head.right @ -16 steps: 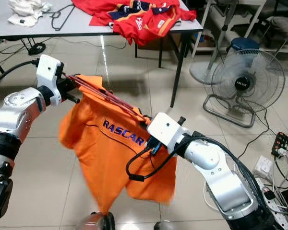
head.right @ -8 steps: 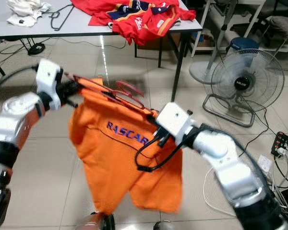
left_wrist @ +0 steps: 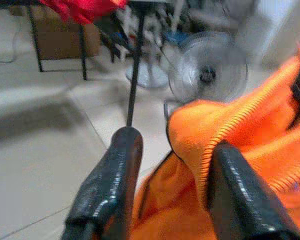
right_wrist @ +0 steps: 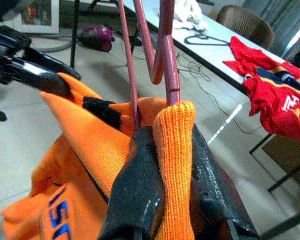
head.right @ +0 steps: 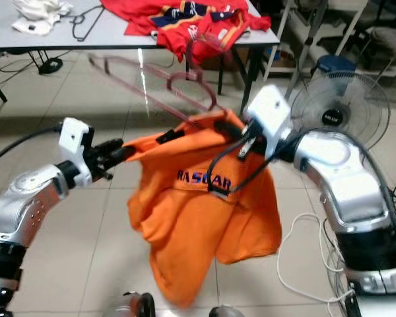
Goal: Hang hanger
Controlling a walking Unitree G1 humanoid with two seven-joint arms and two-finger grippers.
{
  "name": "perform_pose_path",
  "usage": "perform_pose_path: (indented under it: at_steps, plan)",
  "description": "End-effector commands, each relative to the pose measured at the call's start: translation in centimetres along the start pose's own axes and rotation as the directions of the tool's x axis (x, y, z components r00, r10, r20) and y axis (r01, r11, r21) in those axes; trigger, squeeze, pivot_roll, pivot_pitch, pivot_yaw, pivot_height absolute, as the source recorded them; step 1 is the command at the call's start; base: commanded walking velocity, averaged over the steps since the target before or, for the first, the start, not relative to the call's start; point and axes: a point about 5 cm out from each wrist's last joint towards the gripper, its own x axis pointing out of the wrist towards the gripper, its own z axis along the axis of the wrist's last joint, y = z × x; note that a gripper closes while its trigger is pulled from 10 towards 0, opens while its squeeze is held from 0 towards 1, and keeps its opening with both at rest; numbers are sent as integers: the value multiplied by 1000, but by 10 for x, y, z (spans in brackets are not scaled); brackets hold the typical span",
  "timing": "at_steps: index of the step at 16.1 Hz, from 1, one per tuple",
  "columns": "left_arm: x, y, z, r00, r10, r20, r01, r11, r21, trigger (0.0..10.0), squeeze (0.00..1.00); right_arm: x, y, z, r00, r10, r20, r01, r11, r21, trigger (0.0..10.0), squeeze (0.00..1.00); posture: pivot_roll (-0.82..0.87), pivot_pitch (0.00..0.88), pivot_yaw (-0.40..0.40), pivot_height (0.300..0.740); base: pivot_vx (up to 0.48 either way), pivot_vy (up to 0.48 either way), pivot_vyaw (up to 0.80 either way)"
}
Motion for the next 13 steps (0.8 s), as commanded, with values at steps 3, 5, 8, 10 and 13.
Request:
perform_pose_path:
  at_steps: [3, 5, 8, 10, 13]
  plan:
    - [-3, -2, 10, 1000, -4, 15, 6, 993, -120, 10000, 1000, -6, -11, 1, 999, -5, -35, 5, 1000, -7, 10000, 0, -73, 72, -27, 740, 0, 0, 0]
    - [-3, 18, 25, 979, 184, 91, -166, 971, -174, 10000, 0, -2, -10, -6, 996, -9, -92, 6, 1000, -30, 10000, 0, -70, 74, -33, 740, 0, 0, 0]
    - [-6, 27, 32, 967, 227, 113, -205, 962, -183, 10000, 0, -1, -11, -7, 996, -27, -83, 26, 1000, -16, 10000, 0, -69, 76, -33, 740, 0, 0, 0]
    - [-7, 19, 37, 984, 96, 152, -55, 966, -252, 10000, 1000, -1, -17, -4, 996, -61, -62, 61, 998, -1, 10000, 0, -69, 78, -31, 740, 0, 0, 0]
    - [3, -16, 31, 987, -108, 117, 130, 970, -205, 10000, 1000, 8, -15, 3, 998, -58, -28, 58, 998, 4, 10000, 0, -70, 84, -26, 740, 0, 0, 0]
